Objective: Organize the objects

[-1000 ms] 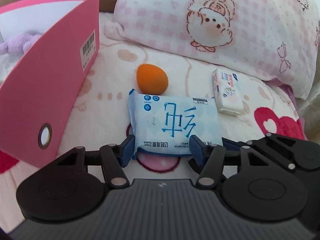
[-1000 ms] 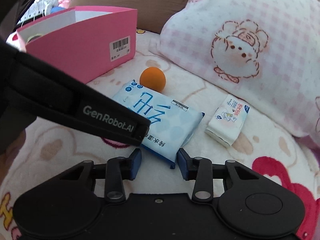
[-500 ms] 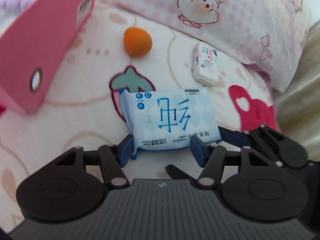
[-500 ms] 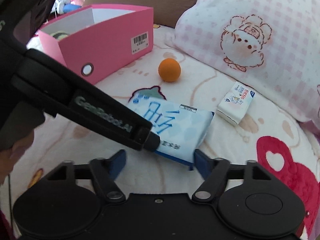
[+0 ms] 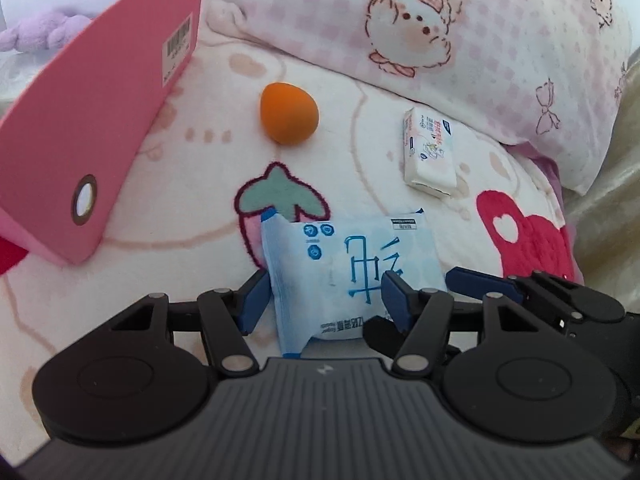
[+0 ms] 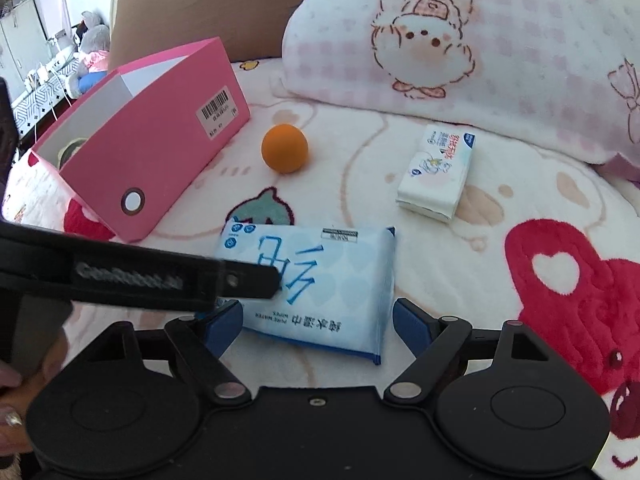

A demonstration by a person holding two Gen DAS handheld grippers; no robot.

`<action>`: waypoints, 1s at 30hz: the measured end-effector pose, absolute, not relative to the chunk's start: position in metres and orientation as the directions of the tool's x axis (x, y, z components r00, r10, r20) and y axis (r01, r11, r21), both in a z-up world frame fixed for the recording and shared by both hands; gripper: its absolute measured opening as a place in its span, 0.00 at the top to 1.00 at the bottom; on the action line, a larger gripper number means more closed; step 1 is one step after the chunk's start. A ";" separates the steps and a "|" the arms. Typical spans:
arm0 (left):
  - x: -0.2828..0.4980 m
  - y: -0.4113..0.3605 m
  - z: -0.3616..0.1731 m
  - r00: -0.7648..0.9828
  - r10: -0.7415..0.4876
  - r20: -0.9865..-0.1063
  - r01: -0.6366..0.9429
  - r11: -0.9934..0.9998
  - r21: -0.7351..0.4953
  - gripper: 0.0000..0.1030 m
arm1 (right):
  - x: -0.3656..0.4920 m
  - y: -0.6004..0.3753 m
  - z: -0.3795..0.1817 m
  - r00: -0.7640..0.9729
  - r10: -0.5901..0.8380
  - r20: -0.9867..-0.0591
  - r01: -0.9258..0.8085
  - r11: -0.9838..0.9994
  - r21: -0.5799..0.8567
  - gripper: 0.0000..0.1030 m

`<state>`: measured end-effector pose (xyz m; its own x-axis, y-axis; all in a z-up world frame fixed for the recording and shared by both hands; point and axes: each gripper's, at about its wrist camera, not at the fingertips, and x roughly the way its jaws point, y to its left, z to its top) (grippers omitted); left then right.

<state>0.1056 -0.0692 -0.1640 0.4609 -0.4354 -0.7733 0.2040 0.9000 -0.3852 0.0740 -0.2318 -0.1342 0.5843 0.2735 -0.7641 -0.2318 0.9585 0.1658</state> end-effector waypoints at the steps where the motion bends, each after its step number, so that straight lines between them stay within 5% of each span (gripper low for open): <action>1: 0.106 -0.070 -0.165 0.464 -0.433 -0.773 0.205 0.901 -0.382 0.43 | 0.076 -0.232 -0.134 0.585 0.275 -0.763 -0.228 0.959 0.171 0.17; 10: 0.110 -0.069 -0.170 0.458 -0.437 -0.775 0.190 0.899 -0.395 0.44 | 0.091 -0.249 -0.145 0.531 0.335 -0.778 -0.142 0.941 0.308 0.21; 16: 0.108 -0.075 -0.167 0.473 -0.386 -0.792 0.238 0.922 -0.307 0.44 | 0.089 -0.247 -0.144 0.541 0.295 -0.787 -0.152 0.955 0.254 0.34; 30: 0.111 -0.072 -0.170 0.452 -0.389 -0.803 0.221 0.920 -0.322 0.48 | 0.093 -0.244 -0.145 0.546 0.284 -0.788 -0.188 0.958 0.215 0.36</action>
<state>0.1111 -0.0723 -0.1700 0.4516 -0.3895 -0.8028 0.2211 0.9205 -0.3222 0.0928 -0.2440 -0.1447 0.5456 0.2842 -0.7884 -0.1880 0.9583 0.2154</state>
